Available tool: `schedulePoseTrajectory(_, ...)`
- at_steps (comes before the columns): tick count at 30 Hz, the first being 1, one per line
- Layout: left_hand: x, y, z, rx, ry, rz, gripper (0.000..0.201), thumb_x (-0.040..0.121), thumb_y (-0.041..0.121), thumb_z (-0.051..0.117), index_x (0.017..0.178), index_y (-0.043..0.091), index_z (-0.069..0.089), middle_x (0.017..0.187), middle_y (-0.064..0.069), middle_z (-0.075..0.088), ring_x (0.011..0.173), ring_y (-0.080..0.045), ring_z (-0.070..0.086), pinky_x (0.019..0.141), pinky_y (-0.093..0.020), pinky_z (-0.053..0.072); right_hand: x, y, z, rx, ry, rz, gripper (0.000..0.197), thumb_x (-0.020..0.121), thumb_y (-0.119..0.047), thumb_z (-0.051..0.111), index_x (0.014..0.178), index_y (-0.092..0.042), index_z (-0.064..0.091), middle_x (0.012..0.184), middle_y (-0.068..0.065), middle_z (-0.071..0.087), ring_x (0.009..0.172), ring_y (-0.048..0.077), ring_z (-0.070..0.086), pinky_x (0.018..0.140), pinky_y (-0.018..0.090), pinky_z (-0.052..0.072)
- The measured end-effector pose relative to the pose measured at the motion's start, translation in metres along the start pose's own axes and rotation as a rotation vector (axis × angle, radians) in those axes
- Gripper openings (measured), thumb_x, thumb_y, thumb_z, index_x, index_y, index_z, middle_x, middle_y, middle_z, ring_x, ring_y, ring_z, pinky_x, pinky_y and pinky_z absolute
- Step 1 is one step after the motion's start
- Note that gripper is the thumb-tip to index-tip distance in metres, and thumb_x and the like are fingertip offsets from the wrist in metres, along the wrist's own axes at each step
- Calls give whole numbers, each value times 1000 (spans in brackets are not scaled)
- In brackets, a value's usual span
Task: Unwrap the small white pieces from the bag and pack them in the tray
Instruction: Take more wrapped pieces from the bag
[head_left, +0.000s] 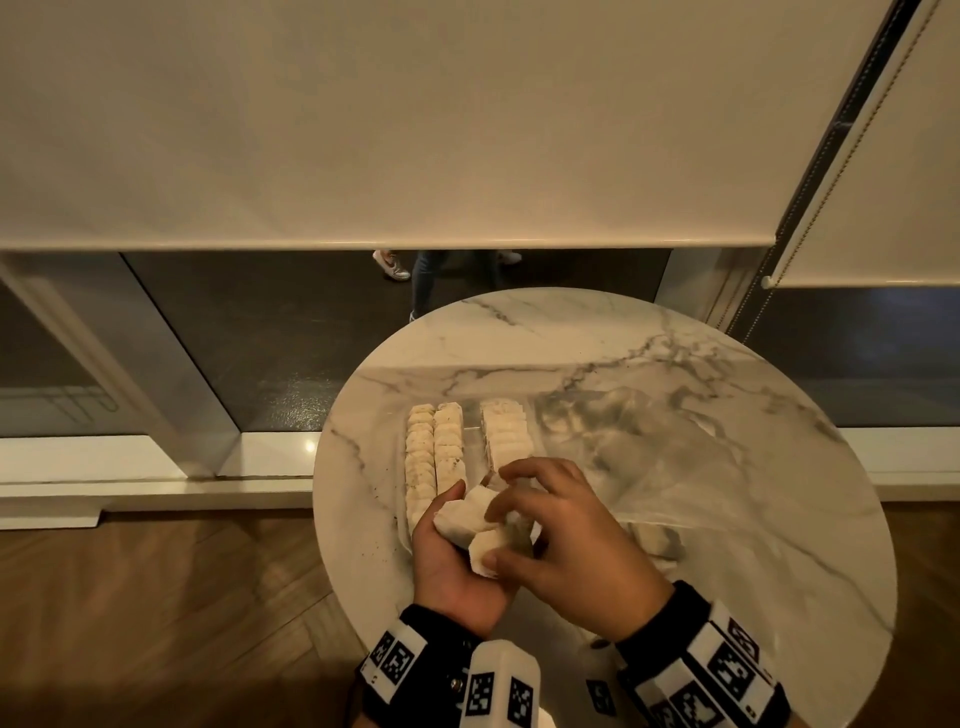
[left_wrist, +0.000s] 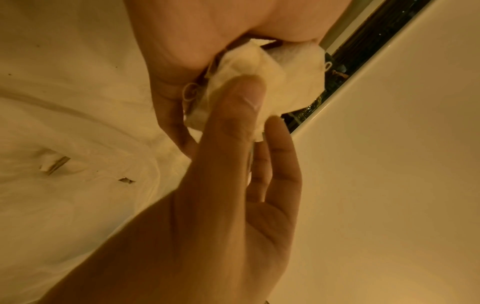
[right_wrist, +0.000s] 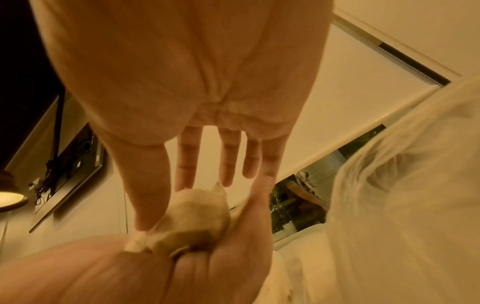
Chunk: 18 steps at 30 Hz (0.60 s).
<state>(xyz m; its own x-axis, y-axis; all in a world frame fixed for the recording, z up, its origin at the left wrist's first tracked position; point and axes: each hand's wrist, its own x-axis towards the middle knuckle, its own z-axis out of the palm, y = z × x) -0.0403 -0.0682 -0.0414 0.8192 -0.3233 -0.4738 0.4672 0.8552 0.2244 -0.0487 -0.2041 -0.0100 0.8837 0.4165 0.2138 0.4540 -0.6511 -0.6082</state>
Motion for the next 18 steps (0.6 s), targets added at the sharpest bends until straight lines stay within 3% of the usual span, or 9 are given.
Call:
schedulePoseTrajectory(4,2,2,-1,-29,1,29,36,94,37,50,97,7,70,86,-12,69,71,-26,69,64,-31,56,-1,1,1,-43,24,-59,21,78,-54,73,88,-36,71,131,-21,49,131,3,30,103,25,38)
schedulePoseTrajectory(6,2,3,-1,-40,-14,46,43,94,37,49,87,5,77,85,-13,69,74,-27,67,71,-32,54,0,-1,0,17,51,-71,19,77,-53,74,83,-35,71,129,-24,51,131,5,33,103,23,36)
schedulePoseTrajectory(9,0,4,-2,-46,-9,41,47,94,37,48,90,1,78,89,-16,68,83,-29,64,83,-34,48,2,-10,-7,192,93,-50,15,76,-45,80,78,-33,72,121,-24,59,127,6,43,101,20,37)
schedulePoseTrajectory(11,1,5,-2,-40,-3,44,42,93,36,50,97,1,73,89,-17,67,82,-30,64,80,-35,50,3,-14,-12,390,119,-19,13,76,-35,83,79,-28,73,110,-15,70,116,11,57,97,25,43)
schedulePoseTrajectory(13,3,6,-2,-33,21,74,42,93,35,50,94,1,76,90,-19,69,81,-31,64,79,-38,50,7,-16,-17,644,154,23,12,78,-24,82,82,-18,72,93,-3,74,95,16,68,86,33,52)
schedulePoseTrajectory(15,4,7,-1,-31,29,85,48,96,35,47,85,2,80,95,-21,71,84,-32,65,80,-40,47,12,-19,-23,886,194,88,13,83,-7,78,90,-5,68,80,7,72,74,19,68,69,32,55)
schedulePoseTrajectory(18,3,13,0,-76,7,50,43,94,36,49,102,4,76,110,-19,66,93,-33,62,80,-40,47,24,-19,-32,1024,193,284,26,86,3,70,110,-3,61,75,13,70,62,20,64,55,30,52)
